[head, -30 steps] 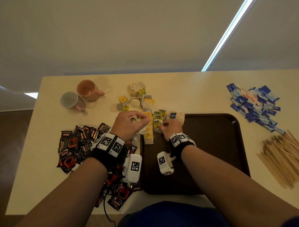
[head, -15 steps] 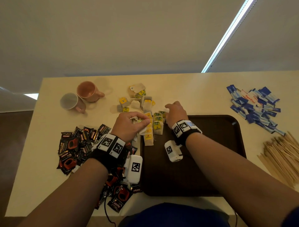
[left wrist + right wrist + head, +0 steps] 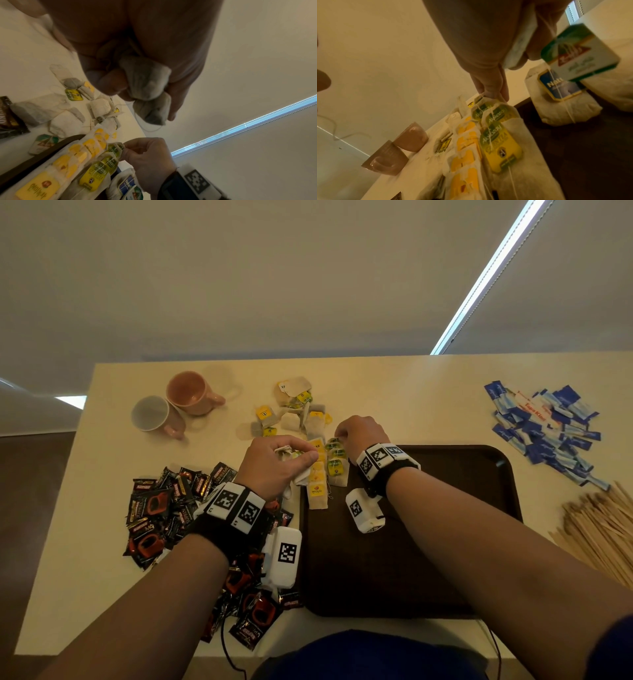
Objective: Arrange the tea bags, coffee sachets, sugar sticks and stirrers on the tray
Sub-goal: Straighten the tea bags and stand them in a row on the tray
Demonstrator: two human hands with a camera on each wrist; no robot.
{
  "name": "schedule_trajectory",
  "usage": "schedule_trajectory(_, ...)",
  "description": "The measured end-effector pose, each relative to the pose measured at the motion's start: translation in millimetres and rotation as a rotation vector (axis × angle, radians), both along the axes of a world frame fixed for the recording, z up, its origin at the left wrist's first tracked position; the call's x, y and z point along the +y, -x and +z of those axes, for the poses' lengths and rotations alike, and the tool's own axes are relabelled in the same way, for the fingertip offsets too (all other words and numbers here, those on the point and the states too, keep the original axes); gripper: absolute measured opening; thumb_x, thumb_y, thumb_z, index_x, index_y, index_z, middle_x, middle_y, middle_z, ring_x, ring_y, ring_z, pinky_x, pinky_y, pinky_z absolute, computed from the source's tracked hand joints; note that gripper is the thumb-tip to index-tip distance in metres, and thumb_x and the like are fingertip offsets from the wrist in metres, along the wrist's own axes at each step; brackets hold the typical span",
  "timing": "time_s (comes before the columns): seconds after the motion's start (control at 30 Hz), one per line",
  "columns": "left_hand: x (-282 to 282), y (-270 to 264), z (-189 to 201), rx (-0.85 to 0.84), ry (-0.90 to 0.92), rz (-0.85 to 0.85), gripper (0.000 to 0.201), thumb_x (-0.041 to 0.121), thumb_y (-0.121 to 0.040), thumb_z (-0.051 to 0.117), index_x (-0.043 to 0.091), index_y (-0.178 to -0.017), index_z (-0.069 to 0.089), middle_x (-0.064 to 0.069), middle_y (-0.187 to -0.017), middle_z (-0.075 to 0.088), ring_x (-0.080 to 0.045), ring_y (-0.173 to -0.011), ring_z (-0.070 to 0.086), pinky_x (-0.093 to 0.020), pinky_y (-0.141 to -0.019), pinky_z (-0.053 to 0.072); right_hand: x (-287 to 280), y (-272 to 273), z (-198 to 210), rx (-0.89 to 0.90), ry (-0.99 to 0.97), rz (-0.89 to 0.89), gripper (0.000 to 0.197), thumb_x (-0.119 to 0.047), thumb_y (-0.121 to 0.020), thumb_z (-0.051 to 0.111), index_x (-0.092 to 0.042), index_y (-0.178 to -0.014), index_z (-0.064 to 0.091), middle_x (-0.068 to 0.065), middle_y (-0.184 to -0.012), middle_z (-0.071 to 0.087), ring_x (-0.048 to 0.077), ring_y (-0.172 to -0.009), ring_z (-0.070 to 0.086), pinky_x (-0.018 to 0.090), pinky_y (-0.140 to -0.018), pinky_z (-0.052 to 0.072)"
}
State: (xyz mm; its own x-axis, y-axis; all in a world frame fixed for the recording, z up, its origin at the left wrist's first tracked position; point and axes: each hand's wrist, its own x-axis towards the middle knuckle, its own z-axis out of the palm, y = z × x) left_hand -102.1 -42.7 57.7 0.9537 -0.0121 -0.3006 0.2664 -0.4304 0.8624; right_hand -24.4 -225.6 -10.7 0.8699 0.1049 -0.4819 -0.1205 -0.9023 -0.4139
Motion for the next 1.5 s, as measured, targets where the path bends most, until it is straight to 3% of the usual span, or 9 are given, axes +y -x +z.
schedule_trajectory(0.17, 0.0, -0.8, -0.1, -0.013, -0.01, -0.008, 0.005, 0.024, -0.082, 0.081, 0.027, -0.082, 0.077, 0.011, -0.092, 0.075, -0.006, -0.099, 0.067, -0.035, -0.097, 0.051, 0.3, -1.5, 0.6, 0.009, -0.075, -0.051, 0.02, -0.014, -0.095, 0.06, -0.023, -0.105, 0.075, 0.007, -0.108, 0.071, 0.025, -0.094, 0.067, 0.031, -0.081, 0.055)
schedule_trajectory(0.37, -1.8, -0.5, -0.7, -0.01, 0.003, -0.008, 0.01, 0.023, -0.081, 0.081, 0.031, -0.078, 0.076, 0.016, -0.09, 0.074, 0.002, -0.097, 0.065, -0.026, -0.093, 0.048, -12.1, 13.1, -3.4, -0.063, -0.142, -0.169, 0.029, -0.02, -0.096, 0.06, -0.018, -0.124, 0.067, 0.005, -0.116, 0.069, 0.025, -0.106, 0.065, 0.033, -0.091, 0.052)
schedule_trajectory(0.5, -4.7, 0.1, -1.7, -0.006, -0.011, -0.011, 0.009, 0.024, -0.081, 0.081, 0.03, -0.078, 0.076, 0.017, -0.089, 0.073, 0.004, -0.096, 0.064, -0.017, -0.086, 0.045, -21.1, 32.2, -6.4, -0.133, -0.118, -0.181, 0.021, -0.025, -0.093, 0.064, -0.012, -0.107, 0.073, 0.006, -0.103, 0.071, 0.023, -0.097, 0.065, 0.037, -0.089, 0.054)
schedule_trajectory(0.6, -6.4, -0.2, -2.0, -0.004, -0.015, -0.014, 0.01, 0.024, -0.082, 0.081, 0.031, -0.077, 0.076, 0.021, -0.083, 0.072, 0.0, -0.088, 0.067, -0.01, -0.075, 0.047, -19.9, 46.4, -12.4, -0.038, -0.108, -0.138, 0.025, -0.032, -0.091, 0.067, -0.01, -0.101, 0.074, 0.008, -0.095, 0.071, 0.022, -0.09, 0.066, 0.036, -0.085, 0.056)
schedule_trajectory(0.67, -7.0, 0.4, -2.5, -0.018, -0.018, -0.019, 0.011, 0.022, -0.081, 0.082, 0.03, -0.076, 0.075, 0.023, -0.082, 0.071, 0.008, -0.086, 0.065, -0.009, -0.077, 0.046, -17.7, 52.1, -19.4, 0.037, -0.093, -0.143, 0.03, -0.034, -0.091, 0.067, -0.009, -0.108, 0.073, 0.009, -0.098, 0.071, 0.022, -0.092, 0.066, 0.036, -0.085, 0.056)
schedule_trajectory(0.77, -6.2, 1.1, -2.7, -0.01, -0.012, -0.013, 0.01, 0.022, -0.081, 0.081, 0.03, -0.077, 0.076, 0.022, -0.085, 0.071, 0.002, -0.082, 0.067, -0.006, -0.071, 0.047, -15.0, 55.8, -27.6, 0.085, -0.069, -0.17, 0.034, -0.034, -0.093, 0.065, -0.013, -0.118, 0.069, 0.011, -0.106, 0.07, 0.024, -0.097, 0.066, 0.032, -0.083, 0.055)
schedule_trajectory(1.07, -3.4, 2.0, -0.9, -0.019, -0.013, -0.01, 0.007, 0.022, -0.082, 0.081, 0.027, -0.08, 0.077, 0.017, -0.091, 0.073, 0.008, -0.094, 0.063, -0.011, -0.085, 0.045, -10.2, 54.2, -33.5, 0.089, -0.096, -0.186, 0.028, -0.028, -0.094, 0.064, -0.014, -0.118, 0.07, 0.008, -0.109, 0.071, 0.023, -0.101, 0.066, 0.03, -0.086, 0.053)
schedule_trajectory(1.37, -9.6, 2.0, 1.1, -0.03, 0.0, -0.017, 0.011, 0.022, -0.083, 0.08, 0.03, -0.078, 0.074, 0.02, -0.086, 0.071, 0.013, -0.088, 0.062, -0.006, -0.081, 0.043, -17.6, 64.3, -18.2, -0.022, -0.128, -0.227, 0.026, -0.033, -0.094, 0.062, -0.013, -0.105, 0.075, 0.003, -0.091, 0.071, 0.017, -0.086, 0.065, 0.026, -0.077, 0.051)
schedule_trajectory(1.5, -15.0, 3.1, 2.5, -0.049, 0.042, 0.011, 0.005, 0.024, -0.085, 0.079, 0.026, -0.082, 0.075, 0.013, -0.089, 0.072, 0.002, -0.092, 0.064, -0.014, -0.084, 0.045, -17.6, 74.8, 24.7, -0.043, -0.403, -0.171, 0.038, -0.039, -0.098, 0.055, -0.009, -0.086, 0.075, 0.002, -0.069, 0.068, 0.01, -0.06, 0.059, 0.029, -0.064, 0.051)
